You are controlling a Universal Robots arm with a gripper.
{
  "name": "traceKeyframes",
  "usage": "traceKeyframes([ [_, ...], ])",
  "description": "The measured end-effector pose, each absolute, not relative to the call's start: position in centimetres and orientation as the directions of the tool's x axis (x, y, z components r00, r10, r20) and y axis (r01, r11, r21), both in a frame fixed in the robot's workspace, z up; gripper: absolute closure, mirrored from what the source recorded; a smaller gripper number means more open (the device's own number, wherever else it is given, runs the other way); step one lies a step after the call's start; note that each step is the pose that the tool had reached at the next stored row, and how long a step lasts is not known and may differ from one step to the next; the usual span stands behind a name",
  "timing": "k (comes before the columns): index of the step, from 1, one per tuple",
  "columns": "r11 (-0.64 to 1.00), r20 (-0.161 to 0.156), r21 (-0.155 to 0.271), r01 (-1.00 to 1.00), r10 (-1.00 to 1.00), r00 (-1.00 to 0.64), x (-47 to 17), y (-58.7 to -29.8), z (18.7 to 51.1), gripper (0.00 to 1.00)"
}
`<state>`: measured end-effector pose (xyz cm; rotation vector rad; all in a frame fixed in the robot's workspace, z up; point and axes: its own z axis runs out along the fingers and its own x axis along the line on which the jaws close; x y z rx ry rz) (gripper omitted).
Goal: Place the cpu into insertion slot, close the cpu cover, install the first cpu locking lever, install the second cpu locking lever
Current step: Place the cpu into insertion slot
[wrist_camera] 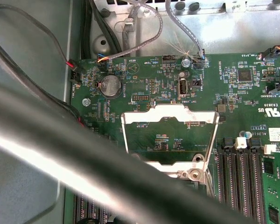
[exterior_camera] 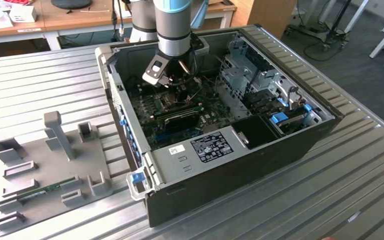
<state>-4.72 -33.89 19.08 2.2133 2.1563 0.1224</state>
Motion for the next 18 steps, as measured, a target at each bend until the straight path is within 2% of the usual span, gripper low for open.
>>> traceKeyframes([
  [18,-0.027,0.022,0.09,0.996,0.999,0.025,-4.72,-33.89,19.06,0.45],
])
